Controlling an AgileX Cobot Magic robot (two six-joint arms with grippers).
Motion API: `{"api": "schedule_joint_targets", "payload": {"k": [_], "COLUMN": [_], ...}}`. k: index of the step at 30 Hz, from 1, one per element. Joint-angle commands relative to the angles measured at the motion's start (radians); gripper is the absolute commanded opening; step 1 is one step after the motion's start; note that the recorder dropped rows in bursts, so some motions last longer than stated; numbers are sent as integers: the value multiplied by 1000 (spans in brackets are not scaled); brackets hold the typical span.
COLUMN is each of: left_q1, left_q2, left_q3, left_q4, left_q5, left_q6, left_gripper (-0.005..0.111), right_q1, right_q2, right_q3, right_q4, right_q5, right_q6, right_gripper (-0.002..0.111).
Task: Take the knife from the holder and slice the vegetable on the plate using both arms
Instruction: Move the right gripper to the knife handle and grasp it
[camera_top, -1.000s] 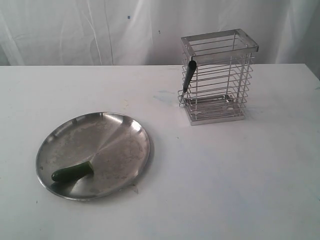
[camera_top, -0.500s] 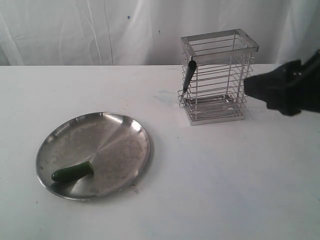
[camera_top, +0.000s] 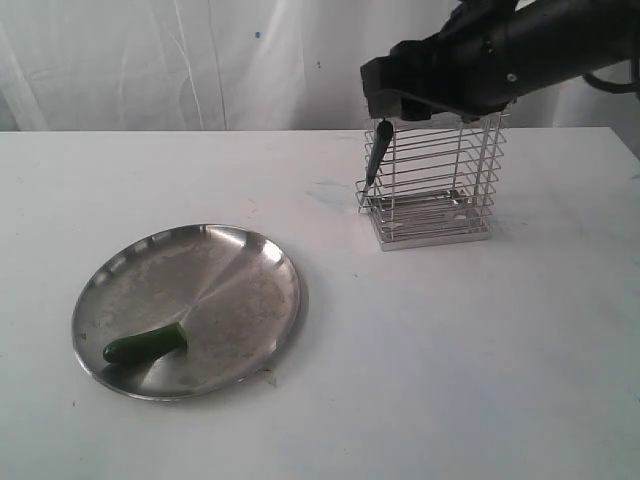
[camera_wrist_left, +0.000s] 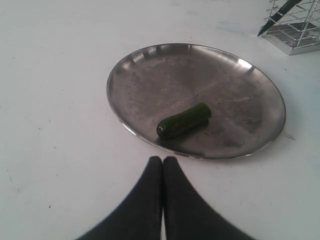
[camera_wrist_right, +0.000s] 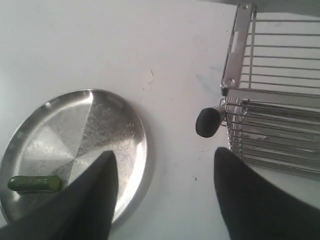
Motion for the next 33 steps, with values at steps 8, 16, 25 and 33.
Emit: {"api": "schedule_joint_targets", "payload": {"k": [8, 16, 25, 33], "left_q1": [-4, -4, -4, -4], "left_q2": [-5, -5, -5, -5], "left_q3": [3, 3, 3, 3], "left_q4": [-4, -4, -4, -4], "left_q5": [0, 0, 0, 0], "left_q6": [-2, -2, -2, -2], "left_gripper": [0, 0, 0, 0], "right_q1": [1, 1, 1, -1], "right_q2": [178, 248, 295, 299], "right_q3": [-88, -130, -146, -146], "right_q4": [-59, -80, -102, -120], "right_q5": [-7, -19, -38, -77], "right_q6": [60, 82, 84, 84], "right_gripper": [54, 54, 49, 37]}}
